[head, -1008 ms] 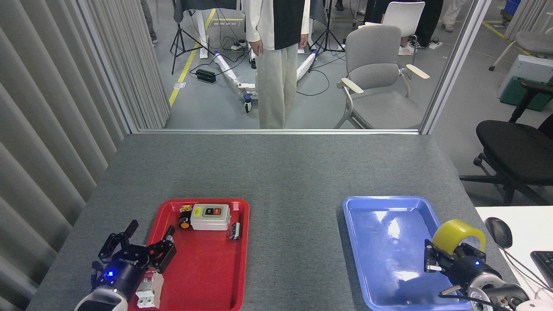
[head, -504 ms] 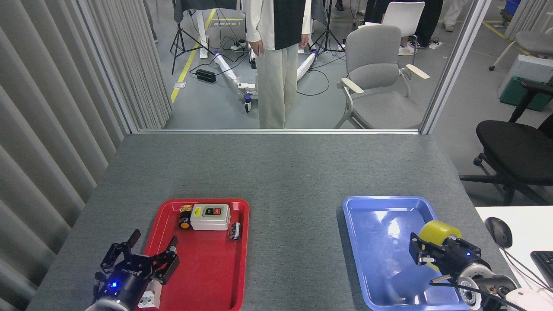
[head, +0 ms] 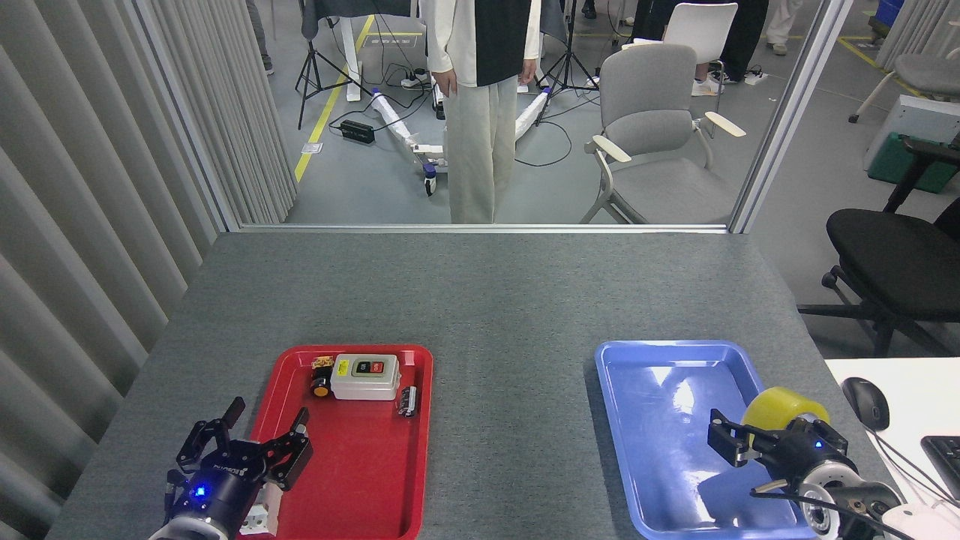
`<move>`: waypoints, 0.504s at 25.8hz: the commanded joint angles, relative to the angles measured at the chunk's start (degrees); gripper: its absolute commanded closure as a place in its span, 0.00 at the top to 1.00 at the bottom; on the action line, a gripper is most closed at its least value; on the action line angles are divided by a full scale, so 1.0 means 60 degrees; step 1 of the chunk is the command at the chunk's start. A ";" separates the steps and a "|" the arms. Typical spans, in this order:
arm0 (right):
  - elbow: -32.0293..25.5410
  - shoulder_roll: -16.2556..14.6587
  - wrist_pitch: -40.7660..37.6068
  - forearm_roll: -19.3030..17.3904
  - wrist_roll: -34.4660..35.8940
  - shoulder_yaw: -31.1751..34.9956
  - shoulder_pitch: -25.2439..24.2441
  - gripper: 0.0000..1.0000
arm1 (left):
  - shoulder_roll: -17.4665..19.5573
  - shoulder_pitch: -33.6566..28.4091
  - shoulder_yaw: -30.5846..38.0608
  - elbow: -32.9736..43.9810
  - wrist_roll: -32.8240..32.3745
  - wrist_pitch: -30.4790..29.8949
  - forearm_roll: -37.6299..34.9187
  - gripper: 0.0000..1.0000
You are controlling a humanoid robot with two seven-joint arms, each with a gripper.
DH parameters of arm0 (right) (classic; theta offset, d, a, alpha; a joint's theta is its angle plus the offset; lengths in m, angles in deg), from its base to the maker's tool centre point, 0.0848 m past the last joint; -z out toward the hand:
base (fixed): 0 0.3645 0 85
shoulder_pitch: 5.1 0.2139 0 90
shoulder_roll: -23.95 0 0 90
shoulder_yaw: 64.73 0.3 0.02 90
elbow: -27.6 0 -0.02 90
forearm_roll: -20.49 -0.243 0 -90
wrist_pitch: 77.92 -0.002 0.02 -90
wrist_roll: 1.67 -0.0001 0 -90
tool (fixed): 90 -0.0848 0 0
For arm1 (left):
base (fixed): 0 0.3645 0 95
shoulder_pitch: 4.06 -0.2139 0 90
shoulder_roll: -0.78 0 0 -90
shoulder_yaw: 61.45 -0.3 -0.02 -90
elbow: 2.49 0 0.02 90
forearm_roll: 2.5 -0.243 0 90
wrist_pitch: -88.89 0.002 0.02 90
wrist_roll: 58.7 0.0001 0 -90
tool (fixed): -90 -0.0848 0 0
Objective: Place and move tape with both arms
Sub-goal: 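Lower the tape into the blue tray with the right gripper and release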
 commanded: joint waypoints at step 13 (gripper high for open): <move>0.0103 -0.0527 0.0178 -0.2706 -0.1089 -0.0713 0.1054 0.99 | -0.0321 0.0024 -0.0089 -0.0059 -0.0012 0.0012 0.0037 1.00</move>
